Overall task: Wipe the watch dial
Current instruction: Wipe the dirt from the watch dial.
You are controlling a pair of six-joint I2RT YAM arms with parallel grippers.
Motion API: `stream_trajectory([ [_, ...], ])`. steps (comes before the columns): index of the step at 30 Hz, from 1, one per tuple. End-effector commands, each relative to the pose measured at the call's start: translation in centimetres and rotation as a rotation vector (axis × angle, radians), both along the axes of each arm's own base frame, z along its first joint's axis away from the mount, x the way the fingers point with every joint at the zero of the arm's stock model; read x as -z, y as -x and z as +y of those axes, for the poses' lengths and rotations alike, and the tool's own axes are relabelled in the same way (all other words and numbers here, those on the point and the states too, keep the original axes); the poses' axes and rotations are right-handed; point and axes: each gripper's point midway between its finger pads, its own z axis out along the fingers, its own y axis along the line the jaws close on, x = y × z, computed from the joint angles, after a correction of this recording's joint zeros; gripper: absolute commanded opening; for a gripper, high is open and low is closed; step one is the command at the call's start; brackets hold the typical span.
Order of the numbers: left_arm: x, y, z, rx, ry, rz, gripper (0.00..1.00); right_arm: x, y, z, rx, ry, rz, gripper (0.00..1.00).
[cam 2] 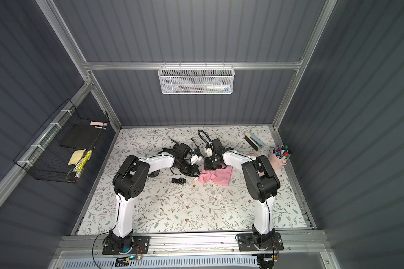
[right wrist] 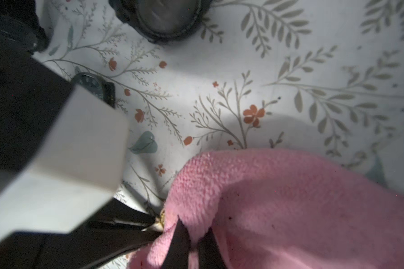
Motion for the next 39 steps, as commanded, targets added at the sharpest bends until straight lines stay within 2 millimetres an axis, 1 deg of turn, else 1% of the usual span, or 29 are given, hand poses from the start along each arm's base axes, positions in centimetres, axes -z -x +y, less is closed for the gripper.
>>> stream_trajectory([
  [1,2.1,1.0,0.9,-0.004,-0.076,0.036,0.06,0.5,0.9,1.6,-0.064,-0.045,0.034,0.00],
  [2,2.1,1.0,0.9,-0.004,-0.076,0.034,0.06,1.0,1.5,1.7,-0.081,-0.044,0.045,0.00],
  [4,2.0,0.9,0.9,-0.005,-0.075,0.031,0.06,1.8,2.6,1.4,-0.093,-0.029,0.072,0.00],
  [10,2.1,0.9,0.9,-0.003,-0.077,0.032,0.06,2.4,4.9,-0.1,-0.103,0.006,0.092,0.00],
  [13,2.1,0.9,0.9,-0.004,-0.078,0.033,0.06,3.2,5.0,-1.4,-0.088,0.055,0.105,0.00],
  [15,1.9,0.9,0.9,-0.005,-0.075,0.029,0.06,3.7,4.8,-2.3,-0.066,0.082,0.122,0.00],
  [17,1.8,0.9,0.9,-0.005,-0.074,0.026,0.06,3.9,4.2,-2.8,-0.047,0.085,0.123,0.00],
  [18,1.8,0.9,0.9,-0.007,-0.075,0.024,0.06,3.7,3.9,-2.8,-0.041,0.083,0.122,0.00],
  [20,1.9,1.0,1.0,-0.007,-0.078,0.027,0.06,3.1,3.2,-2.3,-0.045,0.068,0.107,0.00],
  [22,2.1,1.1,1.1,-0.007,-0.082,0.029,0.06,2.0,2.4,-1.3,-0.072,0.062,0.076,0.00],
  [25,2.1,1.1,1.1,-0.009,-0.083,0.027,0.07,0.3,1.3,-0.4,-0.092,0.071,0.012,0.00],
  [27,2.1,1.1,1.2,-0.011,-0.086,0.024,0.06,-0.5,1.4,-0.3,-0.095,0.056,0.000,0.00],
  [29,2.1,1.0,1.2,-0.013,-0.083,0.023,0.06,-0.9,2.0,0.6,-0.121,0.026,-0.016,0.00],
  [31,2.1,1.0,1.1,-0.017,-0.079,0.022,0.06,-0.1,2.7,1.2,-0.146,0.038,-0.002,0.00],
  [34,2.0,1.0,1.0,-0.018,-0.076,0.022,0.06,1.7,3.8,1.3,-0.155,0.049,0.055,0.00],
  [36,2.0,1.0,1.1,-0.015,-0.081,0.019,0.06,2.2,4.6,1.3,-0.151,0.025,0.077,0.00],
  [37,2.1,1.1,1.2,-0.014,-0.083,0.021,0.06,2.4,4.8,1.1,-0.145,0.028,0.080,0.00],
  [39,2.3,1.3,1.3,-0.009,-0.089,0.026,0.06,3.1,5.3,-0.1,-0.120,0.074,0.082,0.00],
])
